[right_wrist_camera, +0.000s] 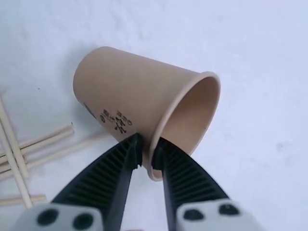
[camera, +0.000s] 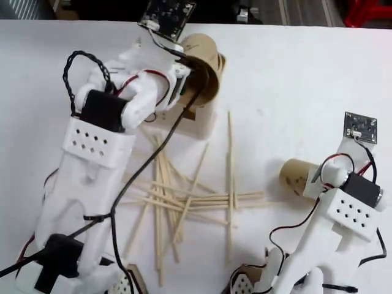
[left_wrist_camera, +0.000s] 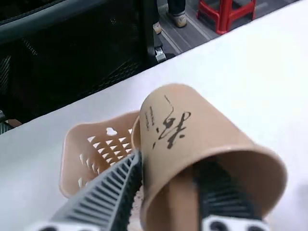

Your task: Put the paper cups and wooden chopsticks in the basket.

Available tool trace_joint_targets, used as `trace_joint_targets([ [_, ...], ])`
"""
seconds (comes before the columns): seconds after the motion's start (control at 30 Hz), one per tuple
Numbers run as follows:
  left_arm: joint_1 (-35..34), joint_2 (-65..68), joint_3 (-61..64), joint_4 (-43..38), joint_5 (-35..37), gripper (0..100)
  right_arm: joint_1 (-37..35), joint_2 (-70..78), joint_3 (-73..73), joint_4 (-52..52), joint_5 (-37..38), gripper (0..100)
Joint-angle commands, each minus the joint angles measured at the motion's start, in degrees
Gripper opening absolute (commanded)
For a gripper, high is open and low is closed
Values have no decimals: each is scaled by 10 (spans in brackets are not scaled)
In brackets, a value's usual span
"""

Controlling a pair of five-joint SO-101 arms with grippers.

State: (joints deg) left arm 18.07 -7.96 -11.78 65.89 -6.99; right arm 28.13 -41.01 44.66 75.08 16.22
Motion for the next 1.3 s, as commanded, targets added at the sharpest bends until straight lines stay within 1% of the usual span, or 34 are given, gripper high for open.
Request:
trace_joint_targets([
  [0.0,54,0,-23,-45,26,244,-1,2,1,-6,7,19],
  [0.1,42,6,-23,-88,27,244,-2,2,1,-6,7,19],
  [0.27,29,65,-35,-168,28,244,-2,2,1,-6,7,19],
  [0.33,23,94,-49,-180,28,244,-2,2,1,-6,7,19],
  [0.4,20,115,-70,-176,28,244,-2,2,1,-6,7,19],
  [0.5,7,121,-106,-150,28,244,-2,2,1,-7,7,19],
  [0.73,-51,120,-185,-76,28,244,-2,2,1,-7,7,19],
  [0.87,-73,120,-237,-19,29,244,-2,2,1,-7,7,19],
  [1.07,-77,119,-329,91,26,244,-2,2,1,-7,7,19],
  [1.27,-109,119,-459,245,24,244,-2,2,-24,-6,8,19],
])
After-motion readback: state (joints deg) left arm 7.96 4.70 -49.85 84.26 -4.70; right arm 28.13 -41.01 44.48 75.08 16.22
